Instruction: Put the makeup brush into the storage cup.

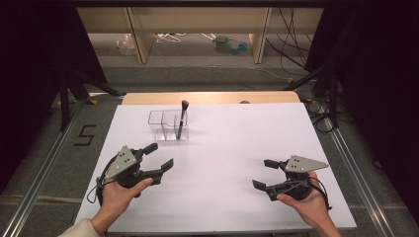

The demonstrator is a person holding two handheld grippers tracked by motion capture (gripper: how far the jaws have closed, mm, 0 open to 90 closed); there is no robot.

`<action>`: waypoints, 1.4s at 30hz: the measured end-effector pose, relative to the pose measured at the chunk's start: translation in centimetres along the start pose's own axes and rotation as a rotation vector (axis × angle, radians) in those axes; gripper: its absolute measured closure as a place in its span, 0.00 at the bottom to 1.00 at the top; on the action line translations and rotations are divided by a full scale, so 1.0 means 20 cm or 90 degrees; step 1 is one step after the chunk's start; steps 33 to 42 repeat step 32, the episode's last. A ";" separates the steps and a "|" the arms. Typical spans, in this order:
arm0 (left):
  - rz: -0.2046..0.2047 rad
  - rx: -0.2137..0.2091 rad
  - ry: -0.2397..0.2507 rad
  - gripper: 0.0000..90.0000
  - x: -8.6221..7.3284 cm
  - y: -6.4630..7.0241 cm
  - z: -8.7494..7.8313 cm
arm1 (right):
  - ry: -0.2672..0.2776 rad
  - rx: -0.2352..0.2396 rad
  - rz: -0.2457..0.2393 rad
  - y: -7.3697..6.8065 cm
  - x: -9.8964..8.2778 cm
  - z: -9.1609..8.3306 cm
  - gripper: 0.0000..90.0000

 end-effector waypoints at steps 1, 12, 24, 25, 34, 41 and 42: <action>-0.001 -0.002 0.000 0.23 0.00 0.01 -0.01 | -0.002 0.002 0.000 0.00 0.00 0.00 0.18; 0.008 -0.006 -0.015 0.23 -0.05 0.01 -0.05 | 0.005 0.000 0.006 0.00 0.00 -0.01 0.18; 0.012 -0.010 -0.024 0.23 -0.08 0.00 -0.04 | 0.026 0.004 0.008 0.02 0.01 0.00 0.18; 0.008 -0.009 -0.025 0.23 -0.08 0.00 -0.03 | 0.025 0.003 0.008 0.02 0.01 0.00 0.18; -0.003 -0.012 -0.030 0.23 -0.10 0.00 -0.02 | 0.013 0.000 0.018 0.02 0.00 -0.01 0.18; -0.003 -0.012 -0.030 0.23 -0.10 0.00 -0.02 | 0.013 0.000 0.018 0.02 0.00 -0.01 0.18; -0.003 -0.012 -0.030 0.23 -0.10 0.00 -0.02 | 0.013 0.000 0.018 0.02 0.00 -0.01 0.18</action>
Point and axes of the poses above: each handheld gripper's, and its own axes: z roughly forward along the jaws, x roughly out of its top, y roughly to its right, the point moved 9 cm from there along z, roughly forward along the jaws, and after that the axes turned 11 degrees about x, right-handed, at the moved point
